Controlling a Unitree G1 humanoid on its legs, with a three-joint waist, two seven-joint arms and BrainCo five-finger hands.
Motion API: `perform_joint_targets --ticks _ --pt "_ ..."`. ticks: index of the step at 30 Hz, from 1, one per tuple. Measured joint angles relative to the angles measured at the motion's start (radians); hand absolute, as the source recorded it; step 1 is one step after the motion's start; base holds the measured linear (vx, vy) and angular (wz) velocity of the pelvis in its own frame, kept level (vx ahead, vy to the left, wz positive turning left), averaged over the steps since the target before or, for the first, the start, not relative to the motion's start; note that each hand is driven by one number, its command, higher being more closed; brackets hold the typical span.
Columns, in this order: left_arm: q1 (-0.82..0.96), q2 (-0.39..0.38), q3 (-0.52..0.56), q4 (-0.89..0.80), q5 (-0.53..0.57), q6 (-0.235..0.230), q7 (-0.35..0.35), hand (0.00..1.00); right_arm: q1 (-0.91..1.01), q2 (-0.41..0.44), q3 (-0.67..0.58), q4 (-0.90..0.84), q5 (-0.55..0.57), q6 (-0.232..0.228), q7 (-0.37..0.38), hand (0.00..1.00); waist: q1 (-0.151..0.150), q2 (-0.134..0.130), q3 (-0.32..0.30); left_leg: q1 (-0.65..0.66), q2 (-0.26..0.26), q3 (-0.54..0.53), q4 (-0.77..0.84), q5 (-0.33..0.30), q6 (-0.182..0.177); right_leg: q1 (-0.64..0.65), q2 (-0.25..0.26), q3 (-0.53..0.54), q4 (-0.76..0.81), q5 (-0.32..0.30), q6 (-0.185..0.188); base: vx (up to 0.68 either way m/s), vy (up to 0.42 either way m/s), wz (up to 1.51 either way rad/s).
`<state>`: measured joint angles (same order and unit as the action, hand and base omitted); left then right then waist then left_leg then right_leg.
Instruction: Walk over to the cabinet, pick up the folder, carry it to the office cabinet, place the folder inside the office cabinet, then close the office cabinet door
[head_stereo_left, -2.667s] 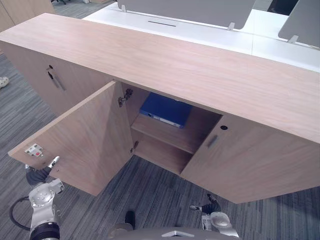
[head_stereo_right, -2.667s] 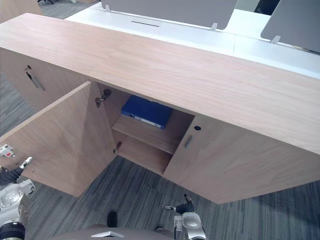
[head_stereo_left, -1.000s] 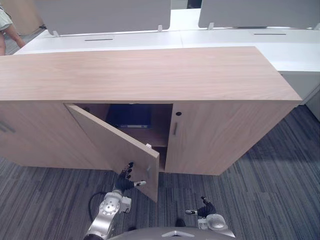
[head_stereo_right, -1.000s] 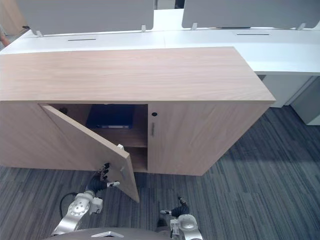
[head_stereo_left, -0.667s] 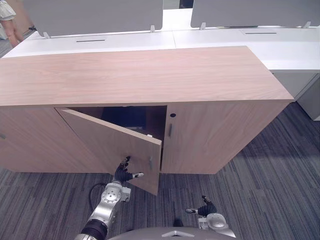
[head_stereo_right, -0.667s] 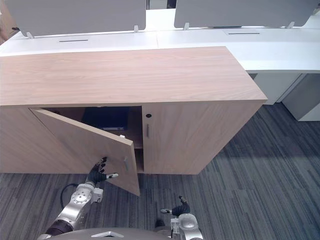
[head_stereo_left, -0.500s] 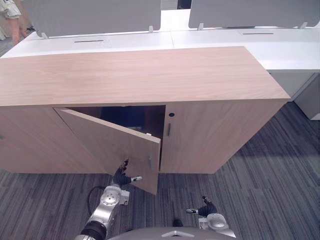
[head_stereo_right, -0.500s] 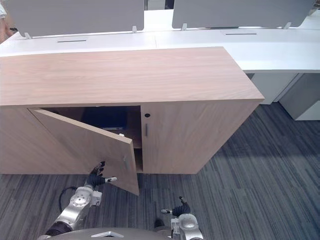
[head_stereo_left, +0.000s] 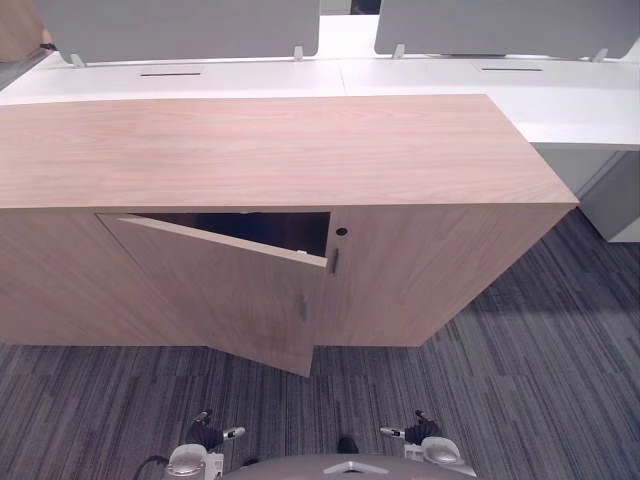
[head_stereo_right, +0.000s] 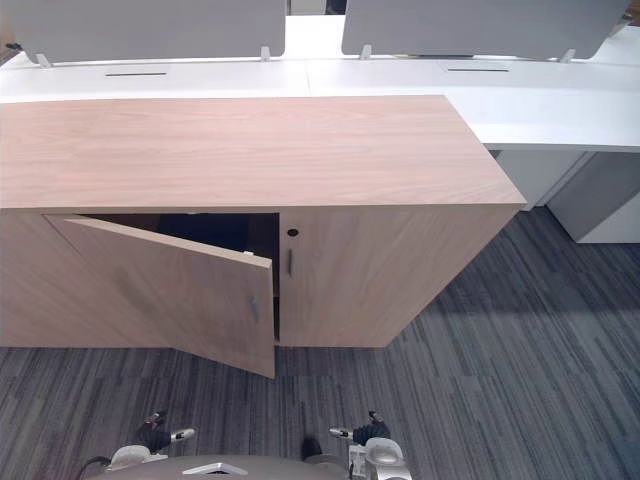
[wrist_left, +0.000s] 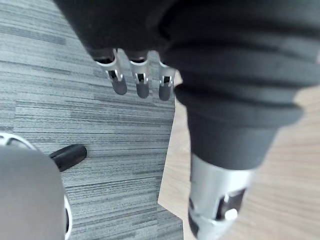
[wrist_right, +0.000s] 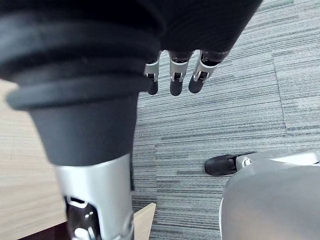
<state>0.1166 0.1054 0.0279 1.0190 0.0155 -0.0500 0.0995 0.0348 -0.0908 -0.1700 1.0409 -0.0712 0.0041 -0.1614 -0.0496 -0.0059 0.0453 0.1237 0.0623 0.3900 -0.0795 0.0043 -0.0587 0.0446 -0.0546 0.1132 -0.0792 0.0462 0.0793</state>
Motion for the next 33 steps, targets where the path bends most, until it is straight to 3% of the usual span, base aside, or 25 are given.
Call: perform_joint_targets --ticks 13,33 --pt "-0.005 -0.009 0.099 0.034 0.005 0.019 0.000 0.00 0.002 0.004 -0.082 0.037 0.111 0.000 0.006 0.00 0.017 -0.003 0.000 -0.017 -0.027 -0.056 -0.001 -0.002 0.002 0.002 -0.031 -0.048 0.003 -0.020 0.007 -0.04 -0.012 0.11" --pt "-0.006 -0.005 0.109 0.063 -0.013 0.021 0.001 0.00 -0.008 0.013 -0.087 0.047 0.116 0.001 0.007 0.00 0.034 -0.009 0.007 -0.007 -0.039 -0.098 -0.007 0.007 0.022 0.025 -0.044 -0.089 0.015 -0.027 0.015 -0.02 -0.024 0.05"
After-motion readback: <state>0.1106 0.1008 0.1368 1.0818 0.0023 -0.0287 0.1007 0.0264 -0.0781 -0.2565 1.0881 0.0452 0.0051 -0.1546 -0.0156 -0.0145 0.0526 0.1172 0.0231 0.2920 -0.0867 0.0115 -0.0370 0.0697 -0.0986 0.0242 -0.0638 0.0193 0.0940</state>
